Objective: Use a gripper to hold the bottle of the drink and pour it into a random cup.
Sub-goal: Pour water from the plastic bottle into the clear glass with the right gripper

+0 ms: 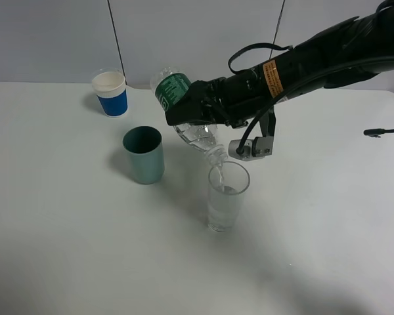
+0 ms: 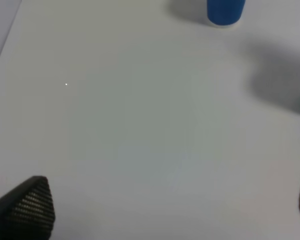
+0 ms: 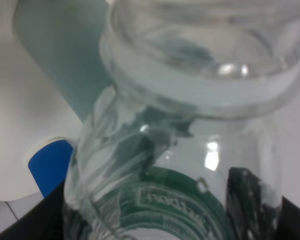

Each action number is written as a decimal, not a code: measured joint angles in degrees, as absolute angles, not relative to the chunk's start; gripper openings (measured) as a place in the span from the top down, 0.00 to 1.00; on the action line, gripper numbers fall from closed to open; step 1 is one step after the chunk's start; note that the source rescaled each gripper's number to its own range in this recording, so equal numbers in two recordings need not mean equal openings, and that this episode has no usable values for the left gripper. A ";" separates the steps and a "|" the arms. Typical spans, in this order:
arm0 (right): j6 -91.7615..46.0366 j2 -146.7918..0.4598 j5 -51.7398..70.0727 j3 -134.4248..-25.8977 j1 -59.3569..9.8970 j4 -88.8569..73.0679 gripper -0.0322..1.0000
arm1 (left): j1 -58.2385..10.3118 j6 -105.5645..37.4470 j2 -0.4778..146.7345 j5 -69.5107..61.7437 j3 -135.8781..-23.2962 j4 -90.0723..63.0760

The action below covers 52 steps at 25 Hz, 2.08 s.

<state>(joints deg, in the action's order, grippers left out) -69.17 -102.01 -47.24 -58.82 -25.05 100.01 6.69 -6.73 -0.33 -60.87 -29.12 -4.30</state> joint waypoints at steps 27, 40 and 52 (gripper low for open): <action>-73.52 -101.15 -49.19 -58.82 -26.13 100.01 0.94 | 6.69 -6.73 -0.33 -60.87 -29.12 -4.30; -75.70 -100.62 -49.45 -58.82 -26.70 99.95 0.94 | 6.69 -6.73 -0.33 -60.87 -29.12 -4.30; -75.51 -100.62 -49.45 -58.82 -26.77 99.95 0.94 | 6.69 -6.73 -0.33 -60.87 -29.12 -4.30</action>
<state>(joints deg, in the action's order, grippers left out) -75.51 -100.62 -49.45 -58.82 -26.77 99.95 6.69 -6.73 -0.33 -60.87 -29.12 -4.30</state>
